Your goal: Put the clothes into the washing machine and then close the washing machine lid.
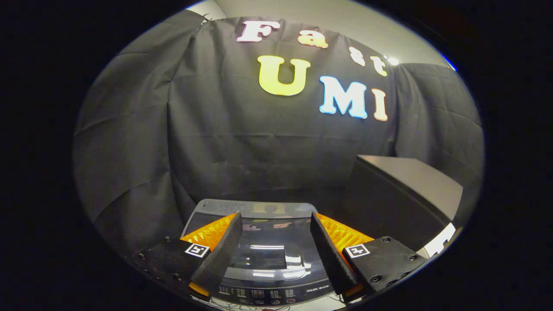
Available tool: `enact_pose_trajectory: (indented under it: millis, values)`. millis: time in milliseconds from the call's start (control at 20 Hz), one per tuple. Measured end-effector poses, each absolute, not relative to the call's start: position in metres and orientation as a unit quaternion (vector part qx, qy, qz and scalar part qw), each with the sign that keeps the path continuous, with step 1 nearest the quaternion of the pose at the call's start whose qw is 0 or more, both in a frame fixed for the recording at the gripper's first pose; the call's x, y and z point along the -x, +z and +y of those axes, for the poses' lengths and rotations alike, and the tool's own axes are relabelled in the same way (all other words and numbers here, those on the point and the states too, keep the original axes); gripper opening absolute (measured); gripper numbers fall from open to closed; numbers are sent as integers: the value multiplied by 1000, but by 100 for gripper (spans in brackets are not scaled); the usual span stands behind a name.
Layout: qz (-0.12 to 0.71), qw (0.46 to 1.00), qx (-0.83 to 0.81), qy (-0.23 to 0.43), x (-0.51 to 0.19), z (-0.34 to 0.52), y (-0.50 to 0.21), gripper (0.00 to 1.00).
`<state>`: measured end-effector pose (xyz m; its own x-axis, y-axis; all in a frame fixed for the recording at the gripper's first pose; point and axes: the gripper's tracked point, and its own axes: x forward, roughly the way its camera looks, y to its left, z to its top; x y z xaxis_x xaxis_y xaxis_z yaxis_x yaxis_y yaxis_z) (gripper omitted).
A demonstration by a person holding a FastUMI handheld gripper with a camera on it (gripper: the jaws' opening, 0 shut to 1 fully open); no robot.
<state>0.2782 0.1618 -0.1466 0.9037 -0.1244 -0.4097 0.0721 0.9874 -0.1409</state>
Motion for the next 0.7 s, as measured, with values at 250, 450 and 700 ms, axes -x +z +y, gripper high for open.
enact_pose_trajectory:
  millis: [250, 450, 700]
  values:
    - [175, 982, 46, -48, -240, 143, -94, 98]
    - [152, 986, 47, -47, -204, 122, -60, 98]
    - [125, 990, 40, -44, -154, 94, -28, 98]
